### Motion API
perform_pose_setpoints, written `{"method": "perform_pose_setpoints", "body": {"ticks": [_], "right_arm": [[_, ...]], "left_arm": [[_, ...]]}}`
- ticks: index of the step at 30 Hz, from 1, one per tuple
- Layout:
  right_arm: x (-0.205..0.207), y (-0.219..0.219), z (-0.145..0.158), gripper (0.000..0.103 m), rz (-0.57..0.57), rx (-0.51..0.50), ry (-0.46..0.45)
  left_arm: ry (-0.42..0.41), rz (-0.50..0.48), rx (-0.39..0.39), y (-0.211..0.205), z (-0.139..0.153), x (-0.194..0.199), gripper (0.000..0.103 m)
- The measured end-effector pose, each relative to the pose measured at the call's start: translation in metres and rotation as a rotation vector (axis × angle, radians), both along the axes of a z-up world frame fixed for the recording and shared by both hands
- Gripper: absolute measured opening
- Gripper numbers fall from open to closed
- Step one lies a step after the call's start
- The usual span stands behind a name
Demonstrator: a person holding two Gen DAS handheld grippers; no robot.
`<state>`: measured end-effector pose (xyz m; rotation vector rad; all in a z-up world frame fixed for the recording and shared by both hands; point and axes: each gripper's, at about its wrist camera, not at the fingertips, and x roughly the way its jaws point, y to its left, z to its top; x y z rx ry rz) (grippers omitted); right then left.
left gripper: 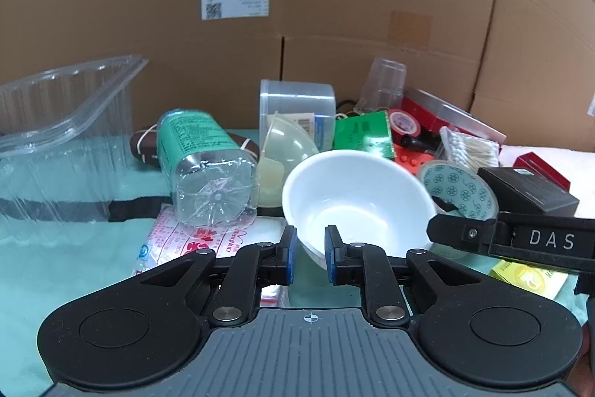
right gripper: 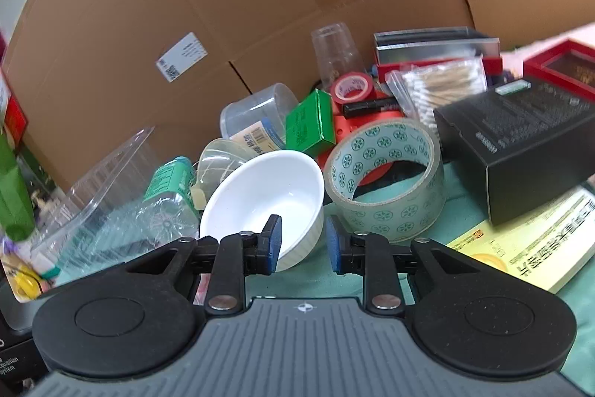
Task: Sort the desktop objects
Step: 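Reach the right tool to the white bowl and close on its rim, then lift the white bowl with the right tool toward the clear plastic tray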
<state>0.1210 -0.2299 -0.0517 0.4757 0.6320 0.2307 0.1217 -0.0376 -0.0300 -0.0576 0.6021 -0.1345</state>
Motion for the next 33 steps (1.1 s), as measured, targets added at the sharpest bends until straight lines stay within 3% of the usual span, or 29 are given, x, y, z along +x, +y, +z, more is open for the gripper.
{"method": "perform_pose_setpoints", "body": {"ticks": [10,12,16,20,27,28,30,33], "right_arm": [[0.010,-0.007,-0.012,0.030,-0.041,0.069,0.030],[0.012,-0.007,-0.014,0.031,-0.043,0.083,0.034],[0.016,-0.005,-0.019,0.031,-0.042,0.098,0.040],[0.020,-0.005,-0.026,0.040,-0.063,0.117,0.063],[0.022,0.002,-0.030,0.041,-0.064,0.083,0.044],[0.022,0.004,-0.031,0.040,-0.056,0.071,0.040],[0.022,0.007,-0.031,0.018,-0.037,0.057,0.018],[0.019,0.010,-0.031,0.015,-0.042,0.018,0.007]], "left_arm": [[0.047,0.022,-0.137,0.013,-0.005,0.011,0.014],[0.074,0.024,-0.183,0.017,-0.010,0.015,0.020],[0.103,0.034,-0.248,0.022,-0.018,0.021,0.022],[0.092,0.035,-0.231,0.019,-0.019,0.021,0.021],[0.076,0.031,-0.185,0.017,-0.021,0.021,0.018],[0.076,0.031,-0.180,0.017,-0.021,0.022,0.015],[0.075,0.022,-0.176,0.016,-0.021,0.021,0.011],[0.063,0.024,-0.149,0.013,-0.021,0.019,0.009]]}}
